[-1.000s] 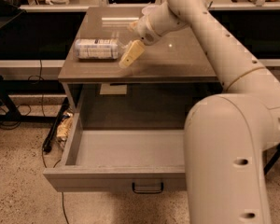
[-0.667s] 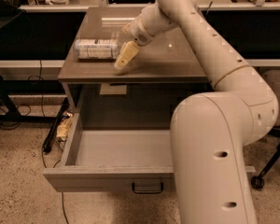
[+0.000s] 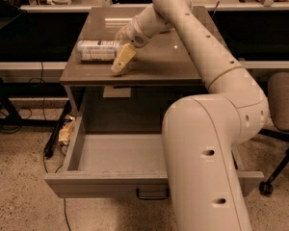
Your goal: Place blue plastic bottle into top drawer
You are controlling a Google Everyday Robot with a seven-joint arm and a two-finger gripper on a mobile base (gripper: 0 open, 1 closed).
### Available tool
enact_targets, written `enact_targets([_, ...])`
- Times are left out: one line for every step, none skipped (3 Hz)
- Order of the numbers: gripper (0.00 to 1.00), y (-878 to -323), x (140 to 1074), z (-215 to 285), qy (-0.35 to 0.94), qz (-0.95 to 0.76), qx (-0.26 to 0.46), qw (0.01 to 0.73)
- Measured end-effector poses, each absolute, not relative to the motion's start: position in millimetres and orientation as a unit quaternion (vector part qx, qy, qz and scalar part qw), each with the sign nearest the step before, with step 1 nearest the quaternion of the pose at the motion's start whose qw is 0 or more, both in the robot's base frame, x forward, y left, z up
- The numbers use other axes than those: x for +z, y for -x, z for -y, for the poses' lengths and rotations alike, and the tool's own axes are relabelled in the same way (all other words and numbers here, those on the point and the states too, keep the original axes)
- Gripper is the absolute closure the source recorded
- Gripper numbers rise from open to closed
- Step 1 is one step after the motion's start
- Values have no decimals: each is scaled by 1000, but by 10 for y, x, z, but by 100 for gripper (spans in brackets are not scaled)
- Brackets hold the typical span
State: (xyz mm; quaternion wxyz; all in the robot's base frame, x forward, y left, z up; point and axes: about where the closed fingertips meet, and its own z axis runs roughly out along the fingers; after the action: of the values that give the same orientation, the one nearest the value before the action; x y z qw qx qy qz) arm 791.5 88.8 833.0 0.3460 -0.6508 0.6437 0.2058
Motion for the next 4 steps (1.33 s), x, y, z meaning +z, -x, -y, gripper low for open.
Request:
enact_targets([2,-7933,8308,-989,655,-640,212,341])
enact_targets([33,-7951,8306,-1042,656,-639,216,339])
enact_targets([56,-7959,8328,-1062,654,-639,219,339])
enact_targets([79,-7901,8455,-1043,651,-632,232,350])
